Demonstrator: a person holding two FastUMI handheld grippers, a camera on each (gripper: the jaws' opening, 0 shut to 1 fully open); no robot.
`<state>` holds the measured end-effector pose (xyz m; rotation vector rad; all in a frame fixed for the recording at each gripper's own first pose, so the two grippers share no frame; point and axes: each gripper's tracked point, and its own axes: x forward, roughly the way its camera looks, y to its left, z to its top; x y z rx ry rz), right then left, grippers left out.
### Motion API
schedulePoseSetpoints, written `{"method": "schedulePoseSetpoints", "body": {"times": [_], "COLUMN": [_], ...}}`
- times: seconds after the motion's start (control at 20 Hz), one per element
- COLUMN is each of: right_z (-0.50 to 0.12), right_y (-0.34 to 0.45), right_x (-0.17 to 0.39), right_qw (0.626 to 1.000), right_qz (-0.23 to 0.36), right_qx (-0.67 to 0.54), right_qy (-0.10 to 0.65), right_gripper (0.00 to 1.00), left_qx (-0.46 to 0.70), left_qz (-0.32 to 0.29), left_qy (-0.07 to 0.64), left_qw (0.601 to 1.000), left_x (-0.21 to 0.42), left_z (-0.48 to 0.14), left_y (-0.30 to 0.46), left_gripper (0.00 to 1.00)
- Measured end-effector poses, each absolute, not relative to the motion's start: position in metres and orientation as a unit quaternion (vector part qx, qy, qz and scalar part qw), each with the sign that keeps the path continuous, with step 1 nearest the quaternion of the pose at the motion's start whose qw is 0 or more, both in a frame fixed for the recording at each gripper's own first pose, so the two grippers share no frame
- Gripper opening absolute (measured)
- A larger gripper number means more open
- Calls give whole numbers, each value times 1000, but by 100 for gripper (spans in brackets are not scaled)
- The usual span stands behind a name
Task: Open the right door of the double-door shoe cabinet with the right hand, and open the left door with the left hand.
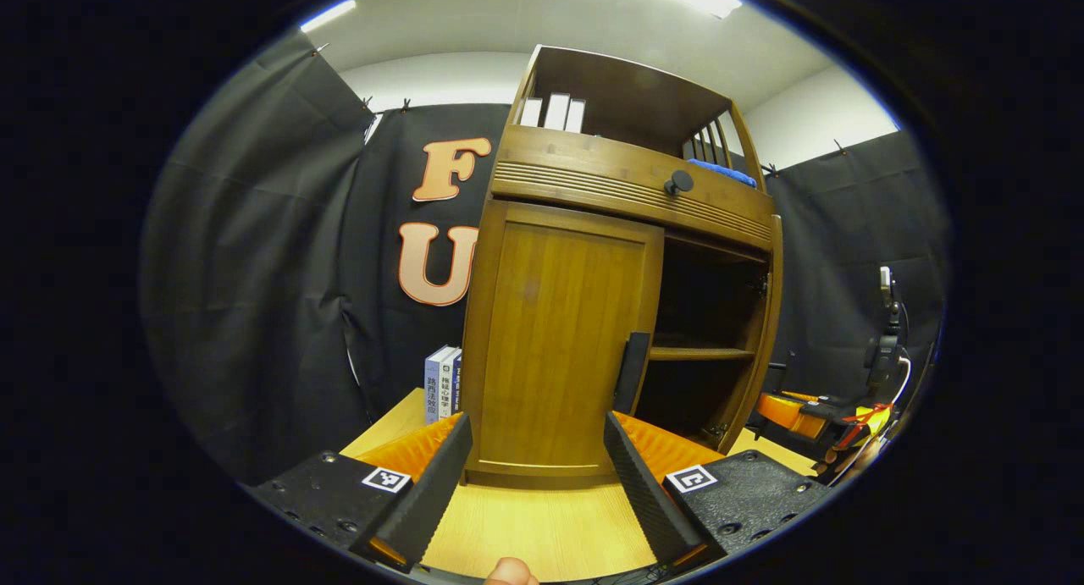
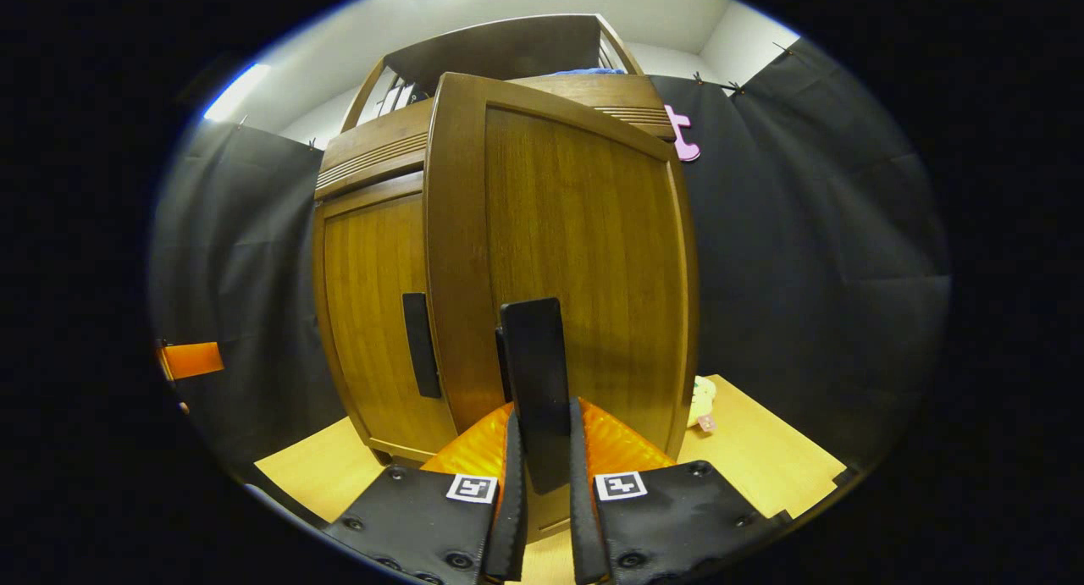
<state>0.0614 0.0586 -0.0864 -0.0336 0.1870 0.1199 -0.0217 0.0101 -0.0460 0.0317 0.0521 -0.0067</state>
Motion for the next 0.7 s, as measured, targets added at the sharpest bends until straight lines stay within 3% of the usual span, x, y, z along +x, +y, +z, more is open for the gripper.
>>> {"method": "schedulePoseSetpoints", "body": {"times": [0.5,0.55,0.6,0.65,0.7], "right_z": [-76,-75,-74,-73,-72], "right_y": [16,12,8,4,0], "right_x": [22,20,17,15,13], "right_qw": [996,996,996,996,997], "right_qz": [19,14,8,3,-2], "right_qx": [-26,-28,-31,-33,-35], "right_qy": [80,79,78,77,76], "right_gripper": [24,32,32,24,24], "left_qx": [16,15,13,13,13], "left_qz": [-7,-8,-10,-11,-12], "left_qy": [29,31,34,36,37], "left_qw": [999,999,999,999,999], "left_x": [-35,-35,-34,-34,-34], "left_z": [-47,-47,-49,-49,-49], "left_y": [-6,-8,-8,-11,-12], "left_gripper": [92,92,92,94,92]}}
